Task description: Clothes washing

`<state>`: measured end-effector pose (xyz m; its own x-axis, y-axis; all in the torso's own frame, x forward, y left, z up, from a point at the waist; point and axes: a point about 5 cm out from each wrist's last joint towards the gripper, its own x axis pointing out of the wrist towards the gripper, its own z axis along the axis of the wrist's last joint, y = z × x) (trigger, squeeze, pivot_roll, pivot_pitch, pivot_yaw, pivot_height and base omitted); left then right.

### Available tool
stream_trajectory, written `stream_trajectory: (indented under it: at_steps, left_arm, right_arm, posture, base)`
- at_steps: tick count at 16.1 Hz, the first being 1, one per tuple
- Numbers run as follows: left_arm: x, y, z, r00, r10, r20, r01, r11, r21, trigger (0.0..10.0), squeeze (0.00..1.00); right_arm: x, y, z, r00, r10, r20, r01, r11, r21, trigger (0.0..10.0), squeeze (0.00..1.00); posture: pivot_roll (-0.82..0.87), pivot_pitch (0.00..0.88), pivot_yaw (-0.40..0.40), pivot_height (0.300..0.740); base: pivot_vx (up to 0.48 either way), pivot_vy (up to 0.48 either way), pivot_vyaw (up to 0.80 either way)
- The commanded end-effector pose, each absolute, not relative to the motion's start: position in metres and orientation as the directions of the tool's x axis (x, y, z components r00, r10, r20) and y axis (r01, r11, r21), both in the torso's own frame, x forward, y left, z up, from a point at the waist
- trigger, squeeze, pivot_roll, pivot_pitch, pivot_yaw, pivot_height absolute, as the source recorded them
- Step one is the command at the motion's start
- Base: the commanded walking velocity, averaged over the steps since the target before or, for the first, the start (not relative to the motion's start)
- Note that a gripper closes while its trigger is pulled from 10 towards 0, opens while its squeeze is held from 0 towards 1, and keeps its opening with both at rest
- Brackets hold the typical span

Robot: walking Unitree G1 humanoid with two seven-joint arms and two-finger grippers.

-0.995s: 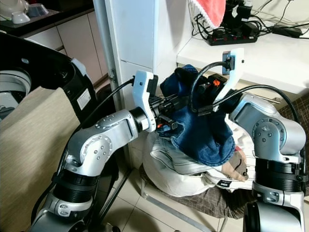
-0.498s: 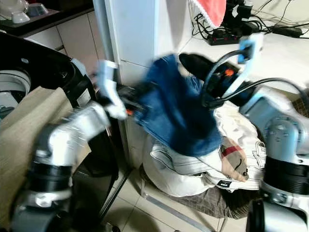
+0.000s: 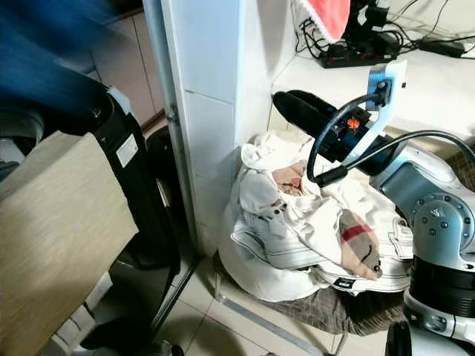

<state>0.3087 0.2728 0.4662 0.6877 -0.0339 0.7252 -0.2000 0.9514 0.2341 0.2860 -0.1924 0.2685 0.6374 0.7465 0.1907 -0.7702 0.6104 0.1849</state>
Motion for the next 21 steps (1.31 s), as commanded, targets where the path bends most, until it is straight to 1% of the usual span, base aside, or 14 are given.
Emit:
stream_trajectory:
  at_steps: [1,2,3,4,5,6,7,10,11,12,14,19,20,21]
  left_arm:
    - [0.314,0.271,0.466,0.698,-0.025,0.716,-0.3,0.898,0.323,0.0,0.0]
    - [0.325,0.281,0.451,0.759,0.02,0.65,-0.345,0.86,0.377,0.0,0.0]
    - [0.334,0.286,0.438,0.81,0.036,0.586,-0.339,0.844,0.416,0.0,0.0]
    - [0.349,0.297,0.406,0.886,0.08,0.456,-0.317,0.823,0.472,0.0,0.0]
    - [0.357,0.303,0.386,0.927,0.106,0.36,-0.288,0.815,0.502,0.0,0.0]
    - [0.365,0.329,0.336,0.955,0.247,0.163,-0.296,0.774,0.56,10.0,0.0]
    - [0.361,0.351,0.299,0.936,0.351,0.043,-0.309,0.752,0.582,10.0,0.0]
    - [0.352,0.368,0.257,0.91,0.396,-0.124,-0.251,0.763,0.595,10.0,0.0]
    - [0.347,0.374,0.245,0.894,0.406,-0.189,-0.218,0.763,0.609,10.0,1.0]
    - [0.342,0.38,0.238,0.877,0.418,-0.238,-0.191,0.756,0.626,10.0,1.0]
    - [0.341,0.382,0.237,0.868,0.413,-0.277,-0.162,0.761,0.628,10.0,1.0]
    - [0.345,0.377,0.243,0.892,0.363,-0.27,-0.137,0.785,0.604,10.0,1.0]
    - [0.359,0.351,0.247,0.954,0.195,-0.228,-0.062,0.87,0.489,10.0,1.0]
    - [0.364,0.34,0.249,0.971,0.123,-0.206,-0.023,0.902,0.43,10.0,1.0]
  right_arm:
    - [0.284,-0.187,0.275,0.62,0.757,0.206,-0.784,0.602,0.149,10.0,0.0]
    - [0.283,-0.183,0.273,0.61,0.769,0.193,-0.793,0.593,0.14,10.0,0.0]
    - [0.281,-0.18,0.271,0.602,0.778,0.178,-0.798,0.588,0.133,10.0,0.0]
    - [0.278,-0.174,0.264,0.587,0.799,0.133,-0.809,0.577,0.111,10.0,0.0]
    - [0.277,-0.171,0.261,0.576,0.81,0.112,-0.817,0.567,0.103,10.0,0.0]
    - [0.271,-0.161,0.252,0.539,0.841,0.05,-0.841,0.536,0.073,10.0,0.0]
    - [0.264,-0.152,0.247,0.499,0.866,0.012,-0.865,0.498,0.055,10.0,0.0]
    - [0.254,-0.143,0.245,0.442,0.897,0.003,-0.896,0.441,0.052,10.0,0.0]
    - [0.253,-0.142,0.244,0.436,0.9,-0.002,-0.899,0.435,0.05,10.0,0.0]
    - [0.253,-0.141,0.243,0.433,0.901,-0.01,-0.9,0.433,0.048,10.0,0.0]
    - [0.254,-0.141,0.242,0.433,0.901,-0.02,-0.9,0.434,0.041,10.0,0.0]
    - [0.264,-0.148,0.231,0.511,0.853,-0.105,-0.856,0.516,0.031,10.0,0.0]
    - [0.288,-0.165,0.213,0.698,0.683,-0.215,-0.703,0.71,-0.024,10.0,0.0]
    - [0.297,-0.172,0.206,0.76,0.598,-0.256,-0.629,0.776,-0.053,10.0,0.0]
  posture:
    - [-0.1,0.0,0.032,0.74]
    - [-0.1,0.0,0.032,0.74]
    - [-0.1,0.0,0.032,0.74]
    - [-0.1,0.0,0.034,0.74]
    - [-0.1,0.0,0.034,0.74]
    - [-0.11,0.0,0.036,0.74]
    - [-0.11,0.0,0.036,0.74]
    - [-0.11,0.0,0.035,0.74]
    - [-0.11,0.0,0.032,0.74]
    - [-0.11,0.0,0.031,0.74]
    - [-0.11,0.0,0.028,0.74]
    - [-0.11,0.0,0.022,0.74]
    - [-0.11,0.0,0.022,0.74]
    - [-0.11,0.0,0.024,0.74]
  base:
    - [0.0,0.0,0.0]
    - [0.0,0.0,0.0]
    - [0.0,0.0,0.0]
    - [0.0,0.0,0.0]
    - [0.0,0.0,0.0]
    - [0.0,0.0,0.0]
    - [0.0,0.0,0.0]
    - [0.0,0.0,0.0]
    - [0.0,0.0,0.0]
    - [0.0,0.0,0.0]
    - [0.0,0.0,0.0]
    - [0.0,0.0,0.0]
    - [0.0,0.0,0.0]
    - [0.0,0.0,0.0]
